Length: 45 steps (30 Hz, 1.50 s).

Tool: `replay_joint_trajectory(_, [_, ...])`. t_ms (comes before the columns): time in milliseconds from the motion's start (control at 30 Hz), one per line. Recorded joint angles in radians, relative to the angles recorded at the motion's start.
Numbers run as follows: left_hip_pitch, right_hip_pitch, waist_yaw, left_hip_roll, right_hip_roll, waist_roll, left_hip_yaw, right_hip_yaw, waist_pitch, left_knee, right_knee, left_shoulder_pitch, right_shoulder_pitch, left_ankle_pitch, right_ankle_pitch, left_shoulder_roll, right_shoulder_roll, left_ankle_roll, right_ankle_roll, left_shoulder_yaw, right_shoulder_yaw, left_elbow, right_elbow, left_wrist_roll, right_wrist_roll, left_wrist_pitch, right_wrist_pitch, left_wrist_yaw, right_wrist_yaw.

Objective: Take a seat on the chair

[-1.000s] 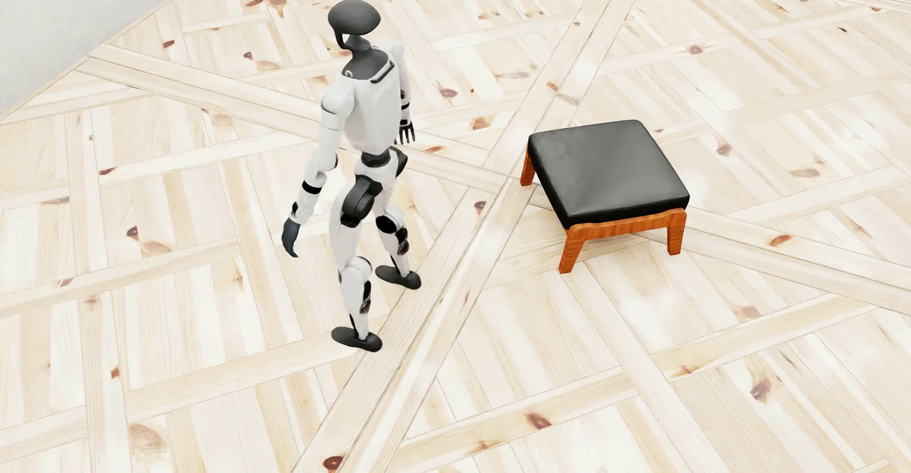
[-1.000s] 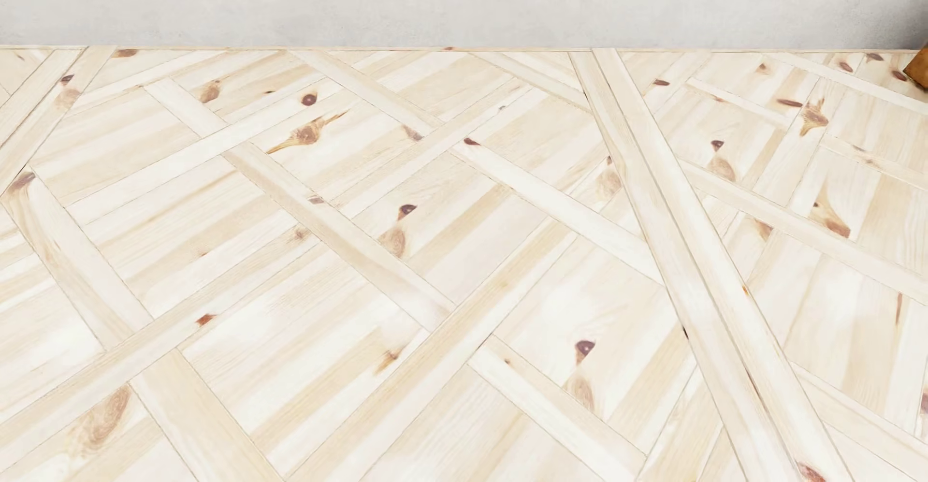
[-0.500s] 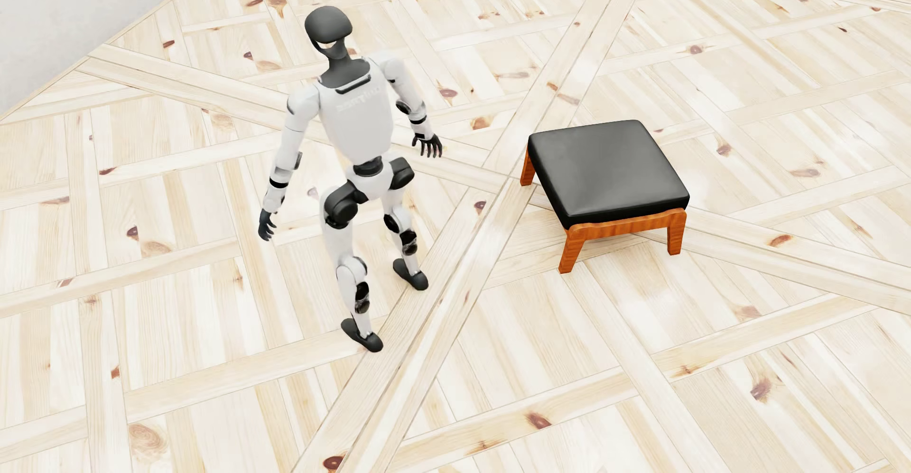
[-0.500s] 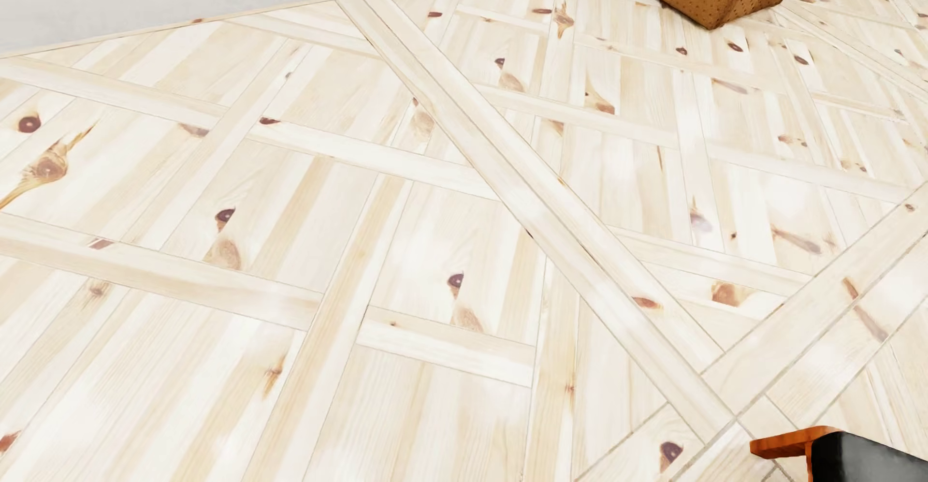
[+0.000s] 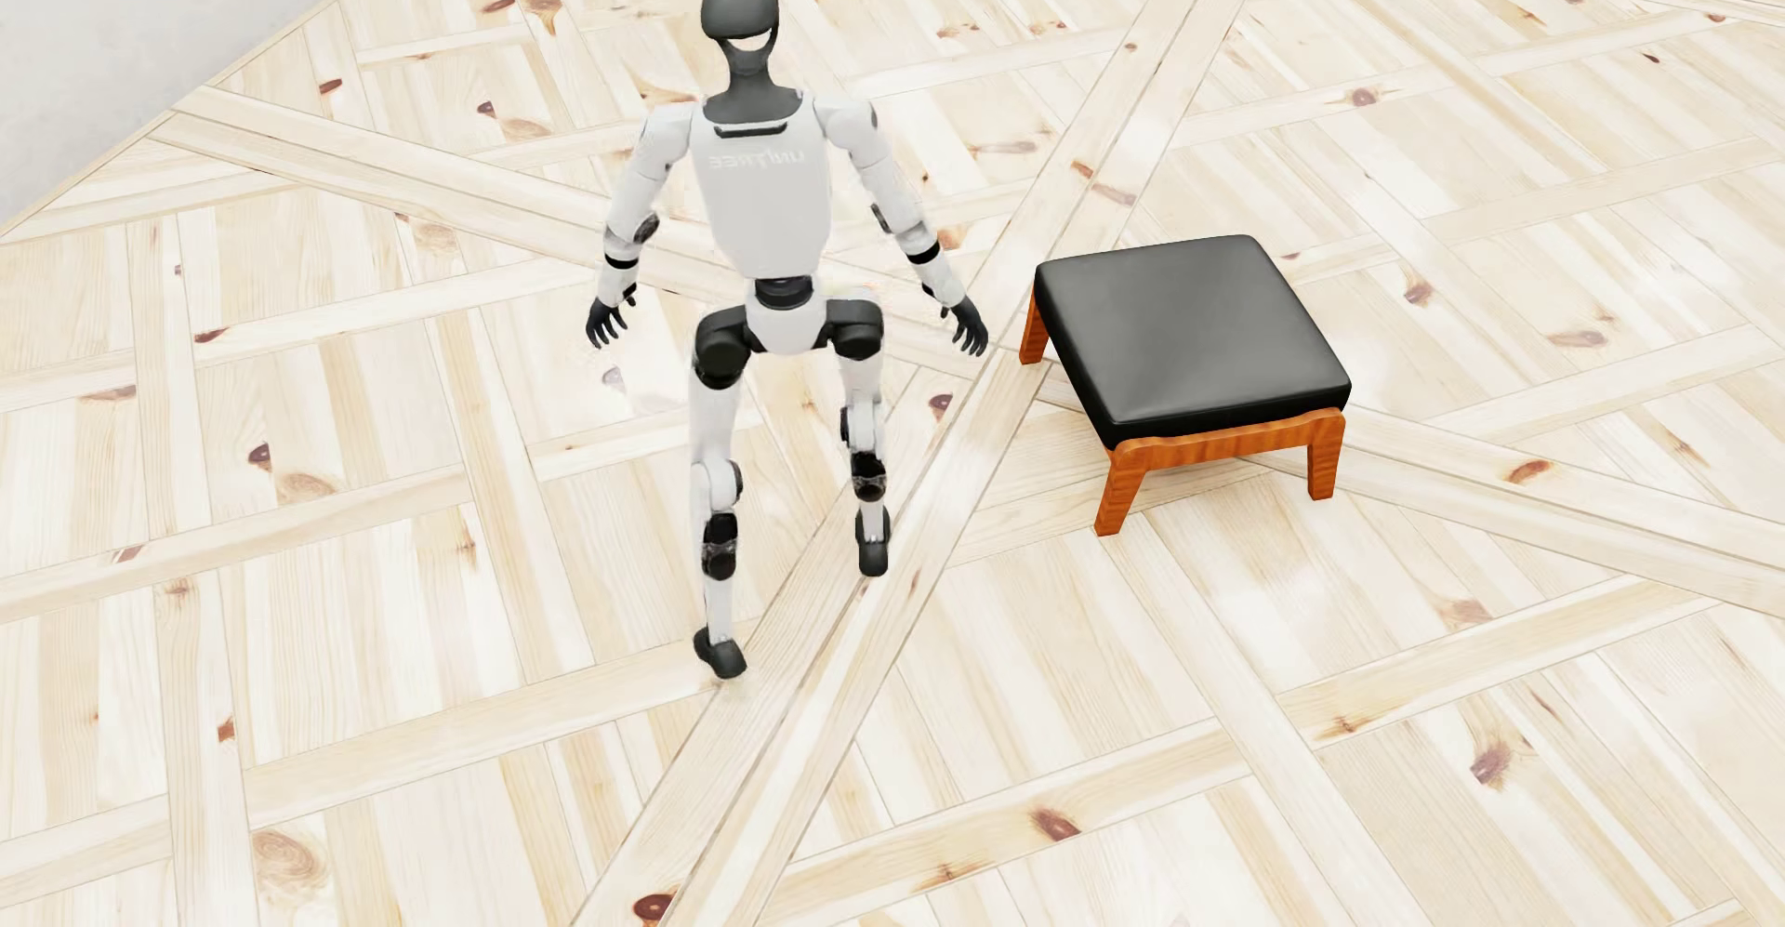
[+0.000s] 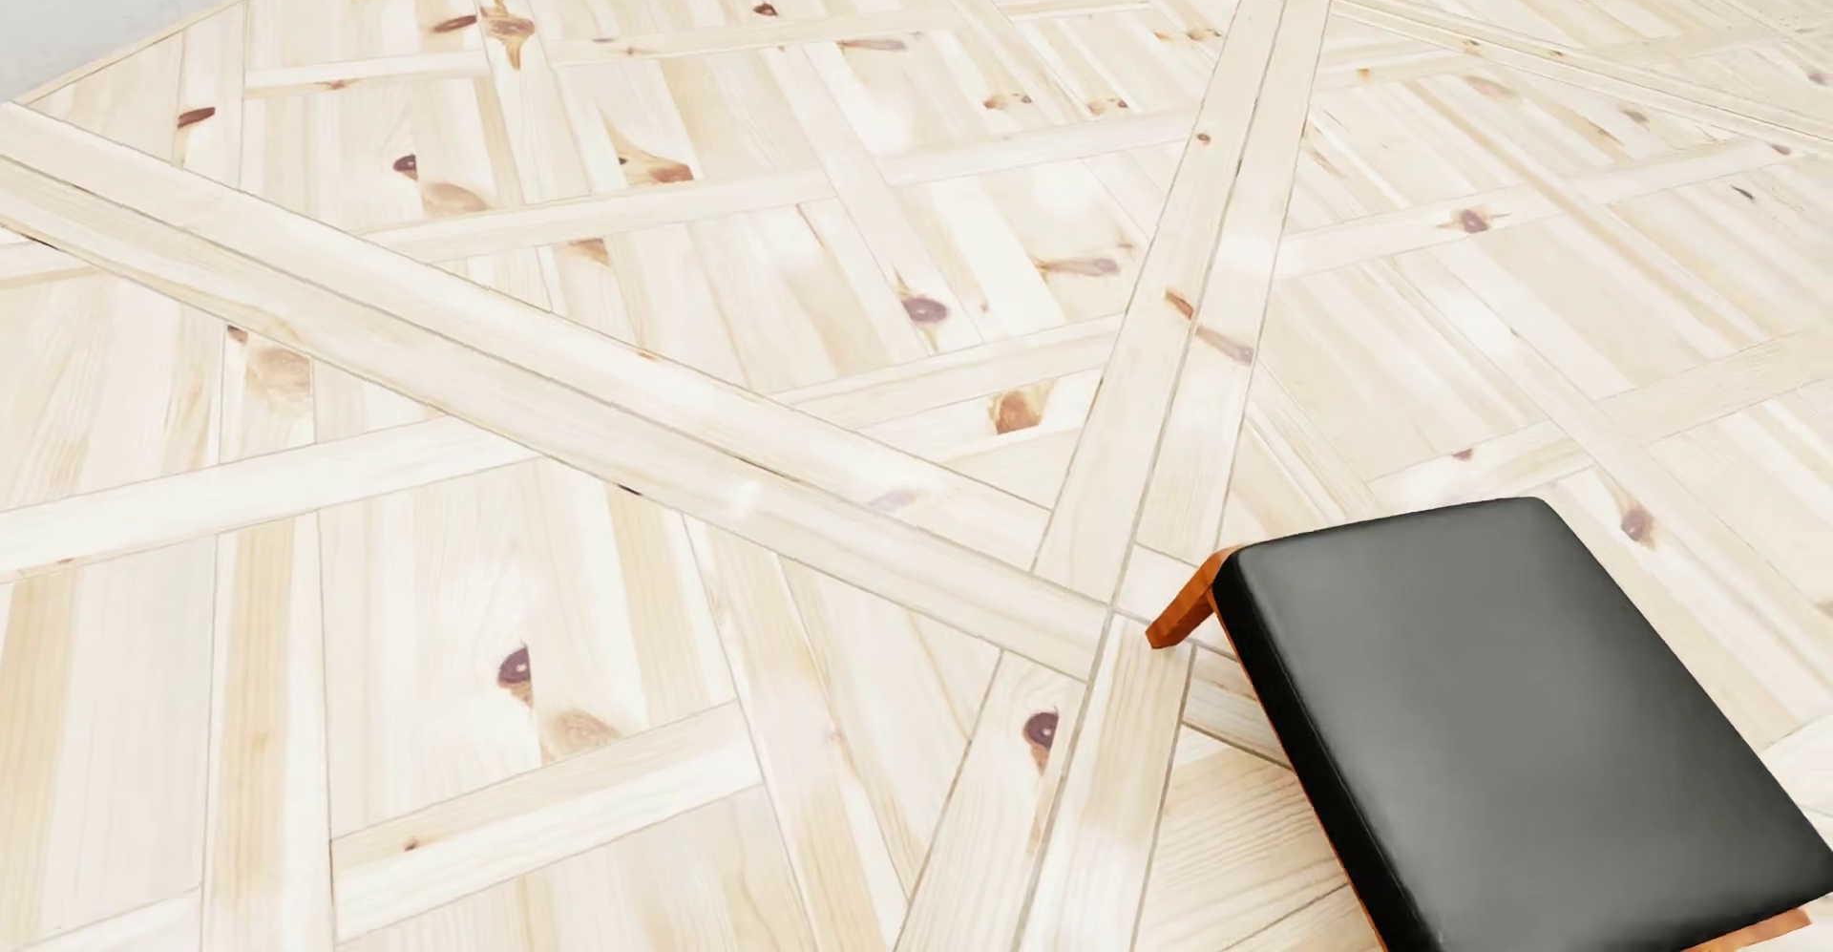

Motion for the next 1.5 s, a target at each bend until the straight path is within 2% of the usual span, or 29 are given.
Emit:
replay_joint_trajectory(67, [-0.110,0.073,0.023,0.042,0.027,0.000,-0.051,0.002,0.015,0.226,-0.064,-0.018,-0.003,0.046,0.004,-0.011,-0.015,-0.025,-0.051,0.000,-0.009,0.003,-0.008,0.000,0.009,0.010,0.009,0.005,-0.001])
replay_joint_trajectory(100, [-0.162,0.115,0.038,0.028,0.033,0.002,-0.091,0.010,0.029,0.310,-0.094,-0.022,-0.011,0.024,0.005,-0.026,-0.027,-0.023,-0.059,0.001,0.006,0.000,-0.008,-0.018,0.025,0.010,0.016,0.019,-0.004])
replay_joint_trajectory(133, [-0.210,0.152,0.057,-0.012,0.040,0.001,-0.136,0.020,0.035,0.363,-0.121,-0.021,-0.015,-0.017,0.004,-0.037,-0.035,0.025,-0.064,-0.009,0.022,-0.001,-0.007,-0.035,0.031,0.010,0.024,0.014,-0.003])
replay_joint_trajectory(167, [-0.264,0.176,0.075,-0.052,0.044,0.003,-0.177,0.026,0.042,0.396,-0.128,-0.024,-0.023,-0.052,-0.008,-0.045,-0.043,0.060,-0.068,-0.008,0.047,-0.003,-0.006,-0.017,0.037,0.009,0.023,-0.006,-0.004])
replay_joint_trajectory(200, [-0.328,0.180,0.091,-0.084,0.045,0.009,-0.210,0.024,0.046,0.411,-0.106,-0.026,-0.035,-0.065,-0.031,-0.052,-0.052,0.038,-0.070,0.005,0.068,-0.008,-0.008,0.013,0.036,0.005,0.018,-0.025,-0.002])
replay_joint_trajectory(267, [-0.447,0.213,0.113,-0.154,0.050,0.016,-0.257,0.027,0.051,0.355,-0.101,-0.025,-0.059,-0.092,-0.065,-0.061,-0.066,0.030,-0.082,0.016,0.096,-0.012,-0.022,0.024,0.036,0.006,0.025,-0.036,0.005])
replay_joint_trajectory(333, [-0.510,0.269,0.125,-0.202,0.057,0.020,-0.267,0.030,0.053,0.164,-0.133,-0.024,-0.082,-0.081,-0.082,-0.062,-0.067,0.029,-0.075,0.028,0.122,-0.001,-0.036,0.036,0.040,0.004,0.015,-0.047,0.003])
replay_joint_trajectory(400, [-0.532,0.317,0.133,-0.234,0.067,0.020,-0.238,0.021,0.056,-0.038,-0.144,-0.019,-0.103,-0.076,-0.118,-0.053,-0.065,0.067,-0.087,0.060,0.146,0.005,-0.061,0.045,0.027,0.010,0.013,-0.056,0.007])
replay_joint_trajectory(433, [-0.530,0.355,0.134,-0.242,0.073,0.020,-0.224,0.014,0.063,-0.089,-0.149,-0.017,-0.107,-0.065,-0.134,-0.048,-0.063,0.074,-0.091,0.070,0.154,0.010,-0.071,0.046,0.022,0.015,0.009,-0.061,0.009])
replay_joint_trajectory(533, [-0.504,0.449,0.137,-0.234,0.091,0.015,-0.198,-0.011,0.044,-0.061,-0.113,0.008,-0.080,0.034,-0.175,-0.036,-0.061,-0.014,-0.096,0.101,0.148,0.015,-0.089,0.046,0.005,0.021,0.001,-0.065,0.012])
replay_joint_trajectory(567, [-0.465,0.441,0.137,-0.242,0.082,0.006,-0.187,-0.026,0.025,-0.085,-0.034,0.025,-0.063,0.049,-0.198,-0.032,-0.063,0.028,-0.088,0.128,0.136,0.008,-0.094,0.058,-0.006,0.024,0.003,-0.079,0.020])
replay_joint_trajectory(600, [-0.447,0.399,0.136,-0.260,0.058,-0.010,-0.208,-0.033,0.014,-0.075,0.103,0.029,-0.055,0.054,-0.200,-0.033,-0.060,0.050,-0.043,0.128,0.119,0.010,-0.084,0.058,-0.008,0.020,0.002,-0.071,0.016])
replay_joint_trajectory(633, [-0.415,0.329,0.128,-0.274,0.018,-0.021,-0.223,-0.023,0.005,-0.080,0.291,0.035,-0.041,0.058,-0.154,-0.038,-0.057,0.058,0.054,0.116,0.116,0.017,-0.067,0.055,0.006,0.024,0.003,-0.061,0.007])
replay_joint_trajectory(667, [-0.356,0.258,0.112,-0.285,-0.034,-0.031,-0.212,-0.034,0.006,-0.114,0.487,0.047,-0.034,0.063,-0.004,-0.038,-0.060,0.097,0.208,0.119,0.122,0.006,-0.056,0.065,0.007,0.028,0.003,-0.073,0.029])
replay_joint_trajectory(700, [-0.302,0.180,0.095,-0.287,-0.077,-0.039,-0.196,-0.043,0.026,-0.135,0.660,0.043,-0.045,0.065,0.031,-0.033,-0.063,0.137,0.218,0.125,0.109,-0.010,-0.056,0.079,-0.008,0.028,0.005,-0.085,0.047])
replay_joint_trajectory(733, [-0.274,0.096,0.081,-0.275,-0.096,-0.035,-0.197,-0.018,0.038,-0.139,0.763,0.026,-0.053,0.061,0.014,-0.031,-0.063,0.146,0.194,0.113,0.101,-0.009,-0.056,0.096,-0.023,0.025,0.007,-0.079,0.044])
replay_joint_trajectory(800, [-0.227,-0.036,0.053,-0.245,-0.109,-0.023,-0.206,0.041,0.035,-0.159,0.786,0.014,-0.043,0.052,-0.015,-0.038,-0.061,0.136,0.144,0.098,0.098,-0.020,-0.057,0.082,-0.033,0.021,0.017,-0.042,0.025])
replay_joint_trajectory(867, [-0.202,-0.108,0.031,-0.196,-0.121,-0.017,-0.204,0.075,0.041,-0.155,0.651,-0.005,-0.047,0.032,-0.049,-0.034,-0.055,0.106,0.062,0.081,0.086,-0.041,-0.061,0.067,-0.036,-0.001,0.019,-0.033,0.025])
replay_joint_trajectory(900, [-0.203,-0.117,0.024,-0.171,-0.135,-0.014,-0.211,0.089,0.044,-0.142,0.551,-0.013,-0.043,0.025,-0.042,-0.036,-0.055,0.096,0.042,0.065,0.076,-0.049,-0.061,0.072,-0.048,-0.007,0.017,-0.025,0.015])
replay_joint_trajectory(967, [-0.242,-0.098,0.025,-0.123,-0.170,-0.009,-0.236,0.128,0.031,-0.071,0.338,-0.008,-0.019,0.006,0.009,-0.048,-0.056,0.052,0.039,0.024,0.050,-0.068,-0.063,0.063,-0.021,-0.020,0.009,-0.006,-0.031])
replay_joint_trajectory(1033, [-0.281,-0.059,0.029,-0.079,-0.205,0.005,-0.275,0.189,0.025,-0.020,0.230,-0.012,0.003,0.004,0.093,-0.066,-0.072,0.034,0.059,0.017,0.045,-0.075,-0.086,0.084,-0.009,0.009,0.059,0.017,-0.028])
replay_joint_trajectory(1067, [-0.306,-0.043,0.036,-0.062,-0.212,0.004,-0.296,0.187,0.018,-0.014,0.230,-0.007,0.009,0.025,0.097,-0.070,-0.075,0.018,0.086,0.013,0.040,-0.083,-0.085,0.084,0.003,0.010,0.054,0.018,-0.039])
replay_joint_trajectory(1133, [-0.352,0.003,0.051,-0.030,-0.200,0.000,-0.336,0.145,0.018,-0.043,0.263,-0.013,0.014,0.107,-0.051,-0.071,-0.076,-0.014,0.097,0.023,0.034,-0.093,-0.091,0.090,0.004,0.013,0.047,0.019,-0.052])
replay_joint_trajectory(1233, [-0.454,0.069,0.070,0.006,-0.137,0.004,-0.365,0.097,0.035,-0.142,0.223,-0.054,-0.014,0.323,-0.229,-0.068,-0.078,-0.055,0.033,0.021,0.037,-0.096,-0.089,0.054,0.059,0.006,0.029,0.054,-0.112])
replay_joint_trajectory(1300, [-0.500,0.054,0.071,-0.018,-0.095,0.003,-0.353,0.065,0.057,-0.147,0.234,-0.072,-0.040,0.264,-0.230,-0.069,-0.076,-0.089,-0.003,-0.014,0.035,-0.094,-0.085,0.057,0.066,0.008,0.037,0.059,-0.140])
replay_joint_trajectory(1333, [-0.521,0.060,0.077,-0.052,-0.077,0.002,-0.348,0.053,0.073,-0.089,0.216,-0.096,-0.044,0.188,-0.228,-0.073,-0.083,-0.075,-0.026,-0.033,0.025,-0.082,-0.099,0.062,0.070,0.007,0.035,0.057,-0.155])
replay_joint_trajectory(1367, [-0.540,0.064,0.086,-0.085,-0.059,0.008,-0.348,0.050,0.079,-0.004,0.183,-0.103,-0.039,0.073,-0.202,-0.072,-0.087,-0.027,-0.042,-0.050,0.016,-0.086,-0.110,0.090,0.079,0.011,0.036,0.048,-0.158])
replay_joint_trajectory(1400, [-0.521,0.089,0.092,-0.113,-0.053,-0.001,-0.325,0.033,0.112,0.056,0.133,-0.124,-0.054,0.001,-0.168,-0.071,-0.076,0.019,0.007,-0.103,0.036,-0.076,-0.090,0.083,0.059,-0.017,-0.035,0.064,-0.206])
replay_joint_trajectory(1500, [-0.464,0.093,0.092,-0.171,-0.029,-0.002,-0.252,-0.002,0.127,0.171,0.047,-0.147,-0.078,-0.092,-0.125,-0.051,-0.054,0.092,-0.016,-0.098,0.029,-0.089,-0.067,0.117,0.018,-0.024,-0.026,0.022,-0.145])
